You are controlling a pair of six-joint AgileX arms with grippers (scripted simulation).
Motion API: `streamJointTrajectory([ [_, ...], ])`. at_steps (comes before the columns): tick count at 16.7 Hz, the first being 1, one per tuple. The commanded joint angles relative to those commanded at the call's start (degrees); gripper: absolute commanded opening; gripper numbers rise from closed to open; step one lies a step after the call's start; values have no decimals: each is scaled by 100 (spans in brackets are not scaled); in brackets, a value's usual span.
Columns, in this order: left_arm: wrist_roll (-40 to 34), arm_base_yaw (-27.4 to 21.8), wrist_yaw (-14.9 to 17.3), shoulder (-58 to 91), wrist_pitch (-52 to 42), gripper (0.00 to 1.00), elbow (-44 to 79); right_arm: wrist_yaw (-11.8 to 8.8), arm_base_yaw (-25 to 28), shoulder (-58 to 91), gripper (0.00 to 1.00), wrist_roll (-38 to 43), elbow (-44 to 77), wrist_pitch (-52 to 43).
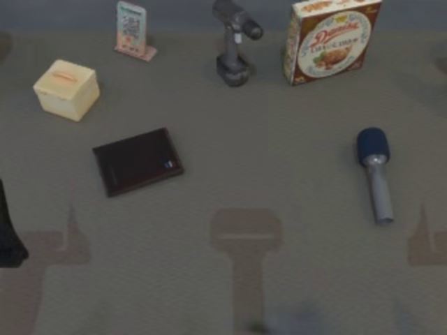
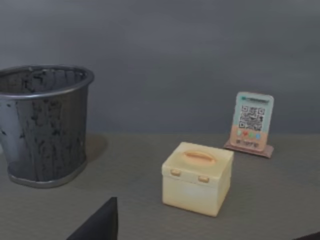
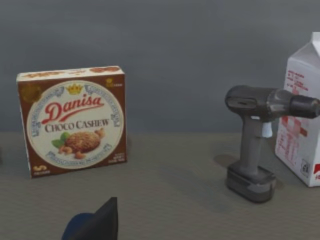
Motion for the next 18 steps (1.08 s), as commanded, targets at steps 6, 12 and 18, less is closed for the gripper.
streamJointTrajectory([
  [6, 0, 0, 0, 0, 0, 100, 0, -34, 172, 604, 100, 140, 538, -383],
  [12, 0, 0, 0, 0, 0, 100, 0, 14, 634, 3188, 100, 651, 2466, -1787],
  [18, 0, 0, 0, 0, 0, 100, 0, 121, 1174, 6666, 100, 1289, 4891, -3520],
])
